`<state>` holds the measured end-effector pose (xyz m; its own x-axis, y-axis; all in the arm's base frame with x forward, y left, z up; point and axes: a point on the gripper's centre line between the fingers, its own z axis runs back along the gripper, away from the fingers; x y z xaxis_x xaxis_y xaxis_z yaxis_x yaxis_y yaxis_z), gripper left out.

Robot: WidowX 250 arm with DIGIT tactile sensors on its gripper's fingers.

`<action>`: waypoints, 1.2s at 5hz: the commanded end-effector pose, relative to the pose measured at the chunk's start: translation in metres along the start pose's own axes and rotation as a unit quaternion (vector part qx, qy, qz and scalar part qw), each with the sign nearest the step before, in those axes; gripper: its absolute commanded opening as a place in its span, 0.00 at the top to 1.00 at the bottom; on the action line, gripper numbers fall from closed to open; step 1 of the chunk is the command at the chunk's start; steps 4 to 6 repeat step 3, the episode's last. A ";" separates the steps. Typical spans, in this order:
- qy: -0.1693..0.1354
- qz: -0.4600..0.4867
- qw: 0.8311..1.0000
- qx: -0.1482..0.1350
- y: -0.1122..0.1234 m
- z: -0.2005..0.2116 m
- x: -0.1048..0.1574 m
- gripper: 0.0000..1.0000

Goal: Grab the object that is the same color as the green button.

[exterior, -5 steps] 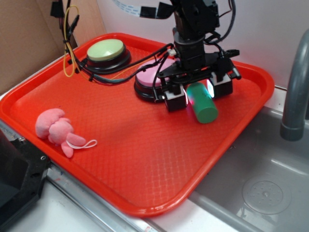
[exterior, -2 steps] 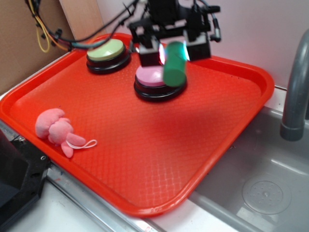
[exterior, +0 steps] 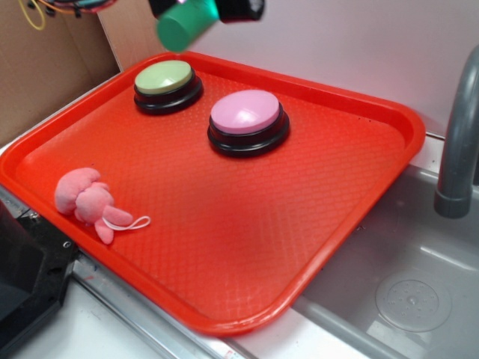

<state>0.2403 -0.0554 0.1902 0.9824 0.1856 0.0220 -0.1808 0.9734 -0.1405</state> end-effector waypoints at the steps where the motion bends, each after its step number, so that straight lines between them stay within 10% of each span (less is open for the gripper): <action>1: -0.019 -0.073 0.997 -0.029 0.030 0.048 -0.001 1.00; 6: -0.045 -0.032 0.998 -0.026 0.033 0.040 -0.001 1.00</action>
